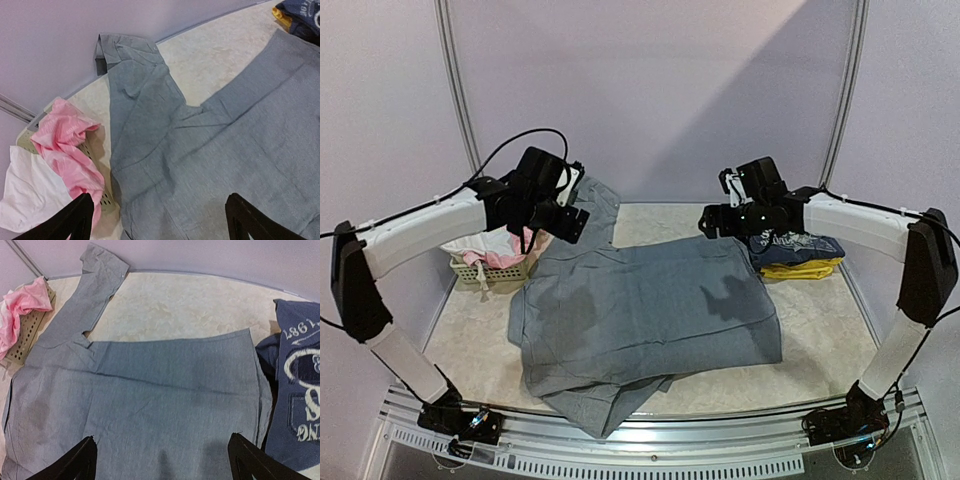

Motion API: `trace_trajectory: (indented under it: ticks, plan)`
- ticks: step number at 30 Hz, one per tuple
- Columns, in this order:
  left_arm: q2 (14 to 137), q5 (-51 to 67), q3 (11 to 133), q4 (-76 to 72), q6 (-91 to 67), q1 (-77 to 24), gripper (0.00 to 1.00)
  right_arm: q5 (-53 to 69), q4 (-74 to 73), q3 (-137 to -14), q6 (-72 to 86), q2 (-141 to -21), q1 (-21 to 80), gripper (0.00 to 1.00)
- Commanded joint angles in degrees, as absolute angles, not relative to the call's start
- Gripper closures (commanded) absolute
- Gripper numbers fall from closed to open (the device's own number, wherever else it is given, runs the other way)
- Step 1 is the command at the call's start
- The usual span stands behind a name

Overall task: Fold and stack the mixed laundry pile
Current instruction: Adjust the flattened shirt at the center of the board.

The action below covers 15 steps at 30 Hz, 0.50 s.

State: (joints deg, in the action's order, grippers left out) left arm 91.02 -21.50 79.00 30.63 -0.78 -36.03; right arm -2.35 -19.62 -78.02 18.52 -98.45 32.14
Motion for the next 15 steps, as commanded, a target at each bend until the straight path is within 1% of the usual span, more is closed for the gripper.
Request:
trace_trajectory:
  ticks: [1, 4, 7, 11, 15]
  plan:
    - [83.8, -24.2, 69.4, 29.4, -6.8, -41.5, 0.07, -1.3, -17.3, -71.0, 17.5, -91.9, 34.7, 0.06]
    - [79.8, -24.1, 62.9, 29.6, -10.3, -43.6, 0.10, -1.8, -16.3, -66.2, 17.4, -88.8, 36.3, 0.02]
    - [76.4, -21.4, 57.1, 29.0, -13.8, -45.1, 0.15, -2.5, -15.2, -61.6, 17.5, -85.8, 38.5, 0.01]
    - [74.5, -21.6, 52.8, 29.6, -16.2, -46.7, 0.17, 0.4, -12.4, -55.4, 17.1, -82.5, 42.9, 0.01]
    - [75.7, -18.9, 49.1, 25.2, -16.5, -46.7, 0.17, 5.1, -13.3, -53.0, 15.5, -80.5, 48.0, 0.01]
